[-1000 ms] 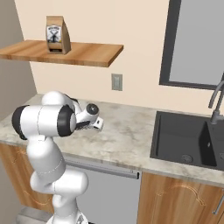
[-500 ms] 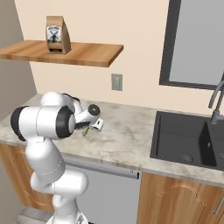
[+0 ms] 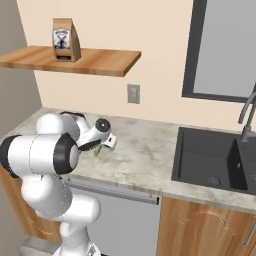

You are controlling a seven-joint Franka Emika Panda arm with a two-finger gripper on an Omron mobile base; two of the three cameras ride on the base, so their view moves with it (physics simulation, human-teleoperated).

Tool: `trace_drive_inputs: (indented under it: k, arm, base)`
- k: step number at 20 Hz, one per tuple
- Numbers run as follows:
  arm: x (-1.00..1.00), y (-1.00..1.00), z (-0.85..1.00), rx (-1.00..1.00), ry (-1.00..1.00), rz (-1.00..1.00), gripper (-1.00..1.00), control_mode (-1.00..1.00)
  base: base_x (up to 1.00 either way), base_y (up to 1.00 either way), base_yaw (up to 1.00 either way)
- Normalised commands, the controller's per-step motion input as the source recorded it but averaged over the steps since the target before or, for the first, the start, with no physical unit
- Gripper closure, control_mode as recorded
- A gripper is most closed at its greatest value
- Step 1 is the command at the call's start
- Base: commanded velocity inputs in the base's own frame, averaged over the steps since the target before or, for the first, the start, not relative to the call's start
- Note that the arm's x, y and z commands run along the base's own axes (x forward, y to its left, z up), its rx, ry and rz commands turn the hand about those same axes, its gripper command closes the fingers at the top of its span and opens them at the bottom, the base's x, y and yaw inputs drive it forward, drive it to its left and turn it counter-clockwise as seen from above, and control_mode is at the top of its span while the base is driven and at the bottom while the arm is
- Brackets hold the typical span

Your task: Pick the egg and butter from the fridge and place them by the bowl for mixing.

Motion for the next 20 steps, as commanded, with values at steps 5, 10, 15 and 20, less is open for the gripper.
trace_drive_inputs:
  k: [5, 10, 15, 20]
  arm:
    - [-0.44, -0.05, 0.43, -0.08, 0.0, -0.07, -1.0, -1.0]
    - [-0.43, 0.0, 0.49, -0.07, 0.03, -0.05, -1.0, -1.0]
    - [-0.47, -0.03, 0.53, 0.0, 0.0, 0.0, -1.0, -1.0]
    - [-0.49, 0.0, 0.37, -0.07, 0.0, 0.0, -1.0, -1.0]
  base:
    - [0.0, 0.0, 0.0]
    - [0.0, 0.0, 0.0]
    - [0.0, 0.0, 0.0]
    - [0.0, 0.0, 0.0]
